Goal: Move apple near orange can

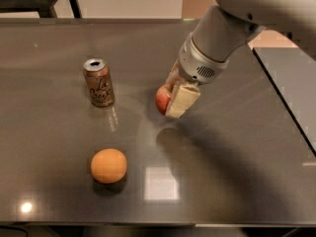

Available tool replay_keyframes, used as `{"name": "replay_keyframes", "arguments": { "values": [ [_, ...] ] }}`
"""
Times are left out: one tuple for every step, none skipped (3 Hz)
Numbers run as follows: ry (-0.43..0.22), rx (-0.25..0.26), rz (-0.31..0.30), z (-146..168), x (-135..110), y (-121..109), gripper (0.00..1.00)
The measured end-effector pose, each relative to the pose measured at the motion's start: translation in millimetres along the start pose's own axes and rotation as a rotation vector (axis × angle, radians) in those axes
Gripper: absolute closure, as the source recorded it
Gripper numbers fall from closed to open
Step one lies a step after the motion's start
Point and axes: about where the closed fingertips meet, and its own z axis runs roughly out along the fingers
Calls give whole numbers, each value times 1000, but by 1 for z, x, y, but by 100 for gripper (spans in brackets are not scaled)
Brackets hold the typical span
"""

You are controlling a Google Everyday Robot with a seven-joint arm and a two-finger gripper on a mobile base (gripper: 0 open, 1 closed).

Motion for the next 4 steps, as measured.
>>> {"name": "replay_keyframes", "arguments": {
  "values": [
    [-16, -5, -32, 17, -27, -8, 100],
    [-29, -18, -65, 34, -52, -10, 100],
    [-39, -37, -95, 53, -72, -9, 100],
    [-41, -48, -123, 67, -87, -9, 100]
  ]
}}
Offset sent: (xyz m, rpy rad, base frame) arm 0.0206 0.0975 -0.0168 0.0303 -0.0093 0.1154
